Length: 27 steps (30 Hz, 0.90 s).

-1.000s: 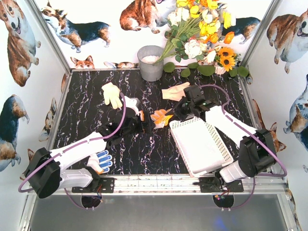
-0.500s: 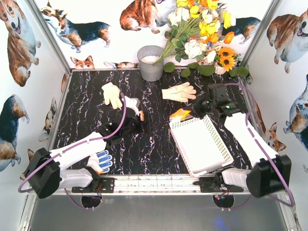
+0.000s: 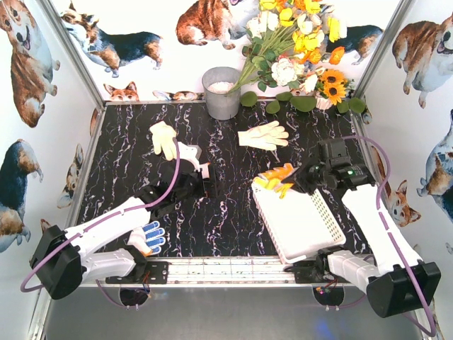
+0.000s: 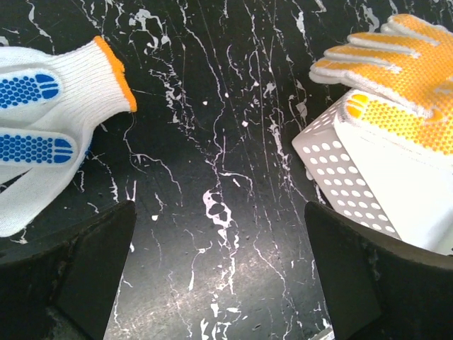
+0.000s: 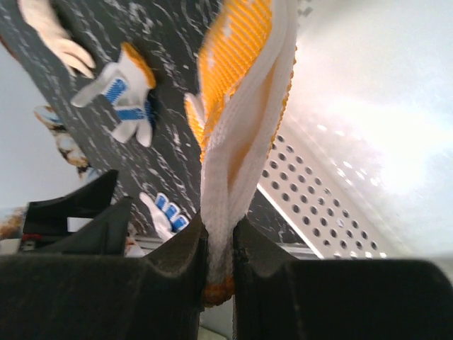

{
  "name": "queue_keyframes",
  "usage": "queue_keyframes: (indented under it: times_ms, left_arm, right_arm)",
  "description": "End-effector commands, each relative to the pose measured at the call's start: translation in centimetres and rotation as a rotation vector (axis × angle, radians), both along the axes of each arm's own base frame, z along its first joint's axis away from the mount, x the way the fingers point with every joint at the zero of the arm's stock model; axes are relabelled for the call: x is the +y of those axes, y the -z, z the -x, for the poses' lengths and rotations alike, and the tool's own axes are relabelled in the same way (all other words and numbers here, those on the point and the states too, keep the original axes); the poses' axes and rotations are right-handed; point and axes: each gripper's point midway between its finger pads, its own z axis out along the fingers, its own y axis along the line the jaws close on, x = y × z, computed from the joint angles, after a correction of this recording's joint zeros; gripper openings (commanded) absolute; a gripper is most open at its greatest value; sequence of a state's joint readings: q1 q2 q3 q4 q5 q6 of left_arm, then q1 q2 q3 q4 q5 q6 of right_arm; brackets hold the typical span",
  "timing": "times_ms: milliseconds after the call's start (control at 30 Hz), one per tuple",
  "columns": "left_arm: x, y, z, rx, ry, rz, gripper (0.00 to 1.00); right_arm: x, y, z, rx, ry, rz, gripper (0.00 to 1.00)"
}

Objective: Put the gloves into the storage basket
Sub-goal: Place the glove in the bin.

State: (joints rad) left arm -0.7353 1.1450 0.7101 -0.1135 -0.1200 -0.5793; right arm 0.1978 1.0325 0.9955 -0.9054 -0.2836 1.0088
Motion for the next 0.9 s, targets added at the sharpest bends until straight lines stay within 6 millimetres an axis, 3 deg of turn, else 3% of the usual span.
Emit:
queue_keyframes:
  times_ms: [0,133,467,867]
  left_arm:
    - [0.8,0.0,-0.1,-0.018,0.007,-0.032,1.0]
    - [0.0,-0.1,0.1,-0.02,0.049,-0.016,1.0]
    - [-0.4,0.3,0.1,-0.005,0.057,-0.001,0.99]
    - [-0.6,0.5,0.1,-0.002,0.058,0.003,0.99]
  right_arm:
    - [-0.5,1.1,1.9,0.04,-0.032,0.025,0.0]
    - [-0.7,1.7,2.4,0.055,-0.04,0.041,0.0]
    - [-3.2,6.0,5.7,0.237,-0.122,0.223,0.0]
    - [-3.8,10.0,7.4,0.334,-0.111,0.243,0.0]
